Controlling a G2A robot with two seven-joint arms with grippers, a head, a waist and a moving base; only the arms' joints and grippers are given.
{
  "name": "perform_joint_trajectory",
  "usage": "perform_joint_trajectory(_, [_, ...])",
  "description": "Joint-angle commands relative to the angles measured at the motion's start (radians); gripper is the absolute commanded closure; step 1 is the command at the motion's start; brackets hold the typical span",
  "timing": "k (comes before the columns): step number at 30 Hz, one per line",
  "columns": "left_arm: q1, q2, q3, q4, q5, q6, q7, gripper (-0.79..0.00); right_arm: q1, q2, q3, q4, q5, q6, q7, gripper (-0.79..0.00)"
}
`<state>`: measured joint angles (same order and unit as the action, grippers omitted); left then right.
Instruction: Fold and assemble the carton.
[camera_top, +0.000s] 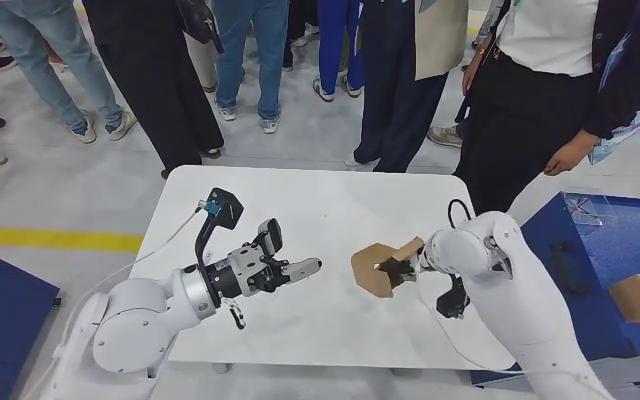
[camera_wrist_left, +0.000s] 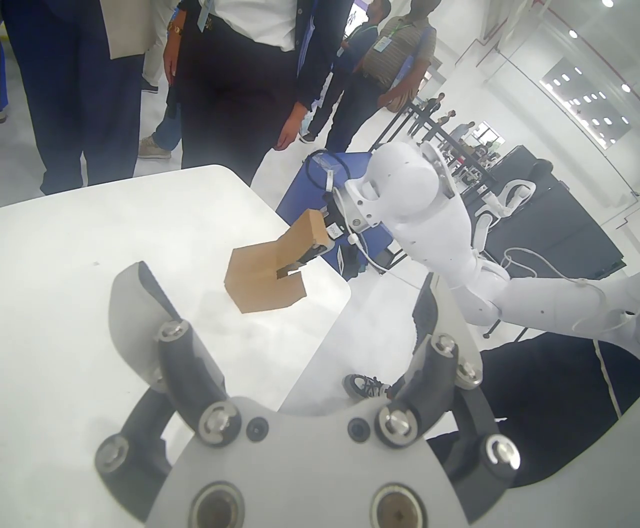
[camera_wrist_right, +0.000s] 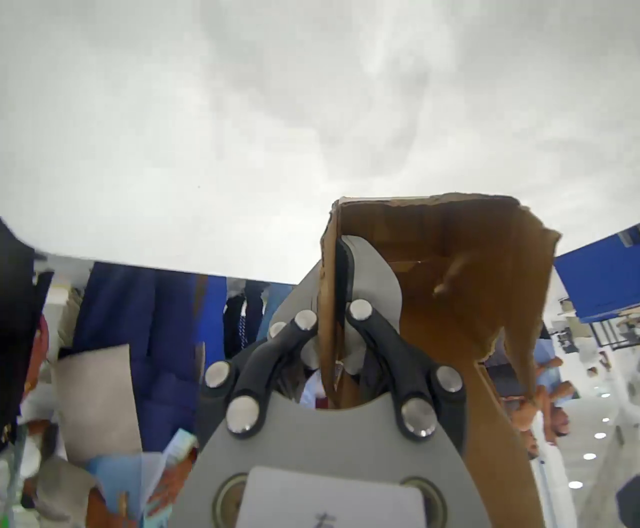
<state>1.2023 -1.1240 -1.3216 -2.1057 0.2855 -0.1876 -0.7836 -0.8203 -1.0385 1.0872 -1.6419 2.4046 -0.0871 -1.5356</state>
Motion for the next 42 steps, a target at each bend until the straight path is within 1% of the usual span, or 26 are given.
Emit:
perform_joint_trajectory(1, [0.0, 0.0, 0.0, 0.0, 0.0, 0.0, 0.0, -0.785, 0.075, 0.008, -0.091, 0.053, 0.088, -0.133, 0.0, 0.0])
perform_joint_trajectory(3, [0.0, 0.0, 0.0, 0.0, 0.0, 0.0, 0.0, -0.785, 0.148, 0.011, -0.171, 0.119, 0.163, -0.197, 0.0, 0.0])
perform_joint_trajectory(7, [0.0, 0.0, 0.0, 0.0, 0.0, 0.0, 0.0, -0.785, 0.26, 0.0, -0.291, 0.287, 0.287, -0.197, 0.0, 0.0])
perform_joint_trajectory(9, [0.0, 0.0, 0.0, 0.0, 0.0, 0.0, 0.0, -0.785, 0.301, -0.012, -0.347, 0.345, 0.312, -0.197, 0.0, 0.0])
perform_joint_trajectory(12, [0.0, 0.0, 0.0, 0.0, 0.0, 0.0, 0.0, -0.785, 0.337, -0.032, -0.415, 0.41, 0.336, -0.197, 0.0, 0.0])
perform_joint_trajectory(13, [0.0, 0.0, 0.0, 0.0, 0.0, 0.0, 0.0, -0.785, 0.345, -0.039, -0.433, 0.424, 0.344, -0.2, 0.002, -0.058])
perform_joint_trajectory(14, [0.0, 0.0, 0.0, 0.0, 0.0, 0.0, 0.0, -0.785, 0.35, -0.046, -0.447, 0.434, 0.357, -0.207, 0.009, -0.234])
perform_joint_trajectory(16, [0.0, 0.0, 0.0, 0.0, 0.0, 0.0, 0.0, -0.785, 0.359, -0.059, -0.471, 0.448, 0.382, -0.22, 0.023, -0.265])
perform_joint_trajectory(17, [0.0, 0.0, 0.0, 0.0, 0.0, 0.0, 0.0, -0.785, 0.364, -0.065, -0.482, 0.452, 0.392, -0.222, 0.024, -0.292])
perform_joint_trajectory(18, [0.0, 0.0, 0.0, 0.0, 0.0, 0.0, 0.0, -0.785, 0.37, -0.07, -0.487, 0.454, 0.405, -0.227, 0.029, -0.311])
perform_joint_trajectory(20, [0.0, 0.0, 0.0, 0.0, 0.0, 0.0, 0.0, -0.785, 0.378, -0.078, -0.491, 0.455, 0.439, -0.234, 0.037, -0.323])
perform_joint_trajectory(23, [0.0, 0.0, 0.0, 0.0, 0.0, 0.0, 0.0, -0.785, 0.392, -0.08, -0.48, 0.446, 0.485, -0.23, 0.032, -0.354])
perform_joint_trajectory(26, [0.0, 0.0, 0.0, 0.0, 0.0, 0.0, 0.0, -0.785, 0.405, -0.065, -0.433, 0.403, 0.495, -0.219, 0.022, -0.372])
perform_joint_trajectory(28, [0.0, 0.0, 0.0, 0.0, 0.0, 0.0, 0.0, -0.785, 0.397, -0.041, -0.371, 0.349, 0.466, -0.178, 0.046, -0.339])
perform_joint_trajectory(29, [0.0, 0.0, 0.0, 0.0, 0.0, 0.0, 0.0, -0.785, 0.388, -0.025, -0.33, 0.316, 0.424, -0.13, 0.098, -0.259])
perform_joint_trajectory(30, [0.0, 0.0, 0.0, 0.0, 0.0, 0.0, 0.0, -0.785, 0.367, -0.007, -0.284, 0.277, 0.379, -0.068, 0.173, -0.089])
perform_joint_trajectory(31, [0.0, 0.0, 0.0, 0.0, 0.0, 0.0, 0.0, -0.785, 0.336, 0.011, -0.232, 0.237, 0.341, 0.008, 0.259, 0.0])
perform_joint_trajectory(35, [0.0, 0.0, 0.0, 0.0, 0.0, 0.0, 0.0, -0.785, 0.147, 0.08, -0.014, 0.118, 0.233, 0.264, 0.525, 0.0])
perform_joint_trajectory(37, [0.0, 0.0, 0.0, 0.0, 0.0, 0.0, 0.0, -0.785, 0.044, 0.107, 0.082, 0.07, 0.123, 0.391, 0.696, 0.0])
perform_joint_trajectory(39, [0.0, 0.0, 0.0, 0.0, 0.0, 0.0, 0.0, -0.785, -0.052, 0.126, 0.16, 0.046, -0.015, 0.499, 0.912, 0.0])
perform_joint_trajectory(40, [0.0, 0.0, 0.0, 0.0, 0.0, 0.0, 0.0, -0.785, -0.09, 0.132, 0.189, 0.042, -0.11, 0.54, 1.029, 0.0])
perform_joint_trajectory(42, [0.0, 0.0, 0.0, 0.0, 0.0, 0.0, 0.0, -0.785, -0.155, 0.139, 0.225, 0.059, -0.289, 0.591, 1.287, 0.0])
